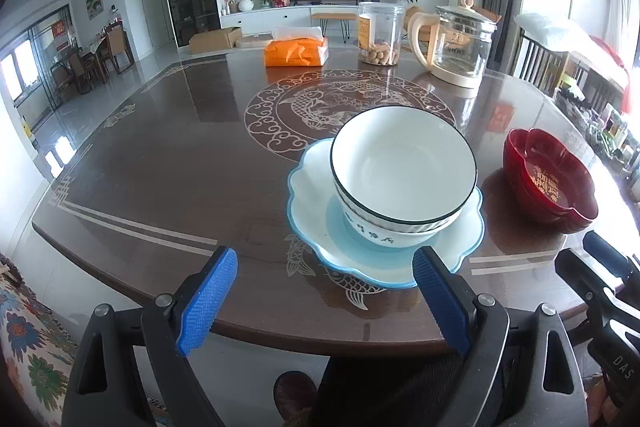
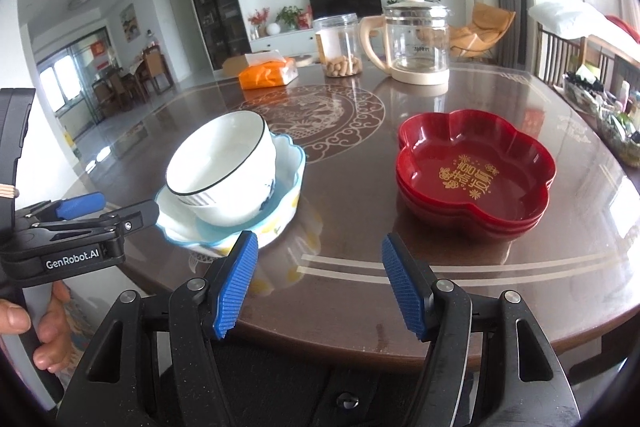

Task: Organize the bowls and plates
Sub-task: 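Open both grippers and withdraw from the nested bowls, then close both grippers on the blue scalloped bowl's rim and lift the stack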

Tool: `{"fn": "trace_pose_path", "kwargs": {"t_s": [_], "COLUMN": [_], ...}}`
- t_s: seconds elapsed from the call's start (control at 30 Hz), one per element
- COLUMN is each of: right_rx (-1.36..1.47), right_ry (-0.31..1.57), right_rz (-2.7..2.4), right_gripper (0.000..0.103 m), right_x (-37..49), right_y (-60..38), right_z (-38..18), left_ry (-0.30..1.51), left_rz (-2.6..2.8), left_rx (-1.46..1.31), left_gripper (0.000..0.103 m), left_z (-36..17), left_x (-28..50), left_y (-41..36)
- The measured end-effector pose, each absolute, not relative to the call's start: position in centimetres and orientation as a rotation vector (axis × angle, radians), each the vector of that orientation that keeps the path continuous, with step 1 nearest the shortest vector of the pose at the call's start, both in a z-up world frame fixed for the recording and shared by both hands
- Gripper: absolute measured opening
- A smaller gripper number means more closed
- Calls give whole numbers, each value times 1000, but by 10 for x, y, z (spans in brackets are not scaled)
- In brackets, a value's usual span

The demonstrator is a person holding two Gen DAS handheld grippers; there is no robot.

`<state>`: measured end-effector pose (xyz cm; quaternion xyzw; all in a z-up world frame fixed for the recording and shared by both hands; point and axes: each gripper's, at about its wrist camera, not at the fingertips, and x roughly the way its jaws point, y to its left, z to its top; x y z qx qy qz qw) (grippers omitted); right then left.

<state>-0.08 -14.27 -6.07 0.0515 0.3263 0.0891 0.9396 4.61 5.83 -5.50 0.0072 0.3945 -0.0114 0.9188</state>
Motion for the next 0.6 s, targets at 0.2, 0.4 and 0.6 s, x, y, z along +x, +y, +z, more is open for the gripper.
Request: {"fn": "trace_pose_path", "kwargs": {"t_s": [0.2,0.4,0.6], "right_rx": [61,20,36], "right_ry": [549,404,541], "right_rz": [122,30,89], "right_gripper": [68,81,81], "right_x": [-22,-50,-38], "right_y": [-152,-160,-159], "right_z": [-37,-12,-26], "left_ry": [756,791,832], "left_rz": [13,65,7], "left_rx": [-29,-68,-193], "left_gripper": [89,89,89], "left_z": [-48,-63,-71], "left_x": [29,17,20], "left_y": [95,130,140]}}
